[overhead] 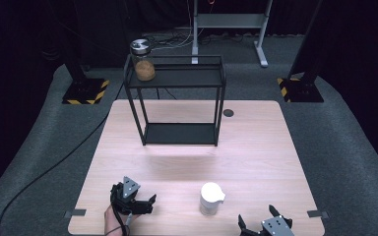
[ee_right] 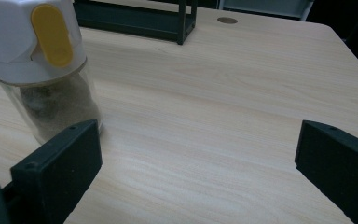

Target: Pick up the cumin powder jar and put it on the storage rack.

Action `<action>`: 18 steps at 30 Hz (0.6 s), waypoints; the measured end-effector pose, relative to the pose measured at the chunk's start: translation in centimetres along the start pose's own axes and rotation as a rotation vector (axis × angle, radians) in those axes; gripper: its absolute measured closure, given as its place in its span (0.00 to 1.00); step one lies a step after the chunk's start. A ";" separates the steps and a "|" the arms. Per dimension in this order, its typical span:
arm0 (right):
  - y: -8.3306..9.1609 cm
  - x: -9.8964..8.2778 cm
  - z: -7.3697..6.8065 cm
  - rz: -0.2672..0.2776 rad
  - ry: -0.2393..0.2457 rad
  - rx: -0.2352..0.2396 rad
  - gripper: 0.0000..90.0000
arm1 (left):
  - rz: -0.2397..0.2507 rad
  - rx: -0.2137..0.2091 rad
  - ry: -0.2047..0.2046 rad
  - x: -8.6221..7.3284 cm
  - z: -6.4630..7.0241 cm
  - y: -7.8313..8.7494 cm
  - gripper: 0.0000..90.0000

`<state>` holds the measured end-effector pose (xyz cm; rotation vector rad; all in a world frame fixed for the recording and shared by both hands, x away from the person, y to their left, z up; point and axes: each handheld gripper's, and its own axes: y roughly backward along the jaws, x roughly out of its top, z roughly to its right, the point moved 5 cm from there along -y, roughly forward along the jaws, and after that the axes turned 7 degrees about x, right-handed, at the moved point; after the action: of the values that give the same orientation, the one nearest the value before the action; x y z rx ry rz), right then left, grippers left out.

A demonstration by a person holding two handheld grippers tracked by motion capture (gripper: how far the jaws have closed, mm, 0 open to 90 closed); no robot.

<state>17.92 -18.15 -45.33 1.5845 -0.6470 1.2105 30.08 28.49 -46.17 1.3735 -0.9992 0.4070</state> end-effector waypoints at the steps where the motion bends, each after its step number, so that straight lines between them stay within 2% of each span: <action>1: 0.0 0.0 0.0 -0.001 0.002 -0.001 0.00 | -0.004 -0.001 0.005 -0.1 0.0 -0.2 0.00; 6: -0.1 0.0 -0.1 -0.007 0.001 -0.005 0.00 | -0.012 -0.002 0.020 -0.3 0.0 -0.8 0.00; 7: -0.2 -0.1 -0.1 -0.005 0.001 -0.004 0.00 | -0.005 -0.008 0.042 -0.3 -0.2 -0.9 0.00; 11: -0.6 -0.2 -0.2 -0.017 0.001 0.006 0.00 | -0.012 -0.011 0.042 -0.2 -0.3 -1.0 0.00; 13: -0.6 -0.2 -0.3 -0.017 0.002 0.008 0.00 | -0.020 -0.016 0.032 -0.1 -0.3 -1.0 0.00; 16: -0.6 -0.1 -0.6 -0.010 0.013 0.010 0.00 | -0.021 -0.007 -0.006 -0.1 0.3 -1.0 0.00; 18: -0.6 -0.1 -0.7 -0.008 0.014 0.008 0.00 | -0.021 -0.007 -0.012 -0.1 0.3 -1.0 0.00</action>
<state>18.10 -17.36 -45.64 1.5826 -0.6273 1.2190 30.68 27.99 -46.86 1.3809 -0.9946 0.3793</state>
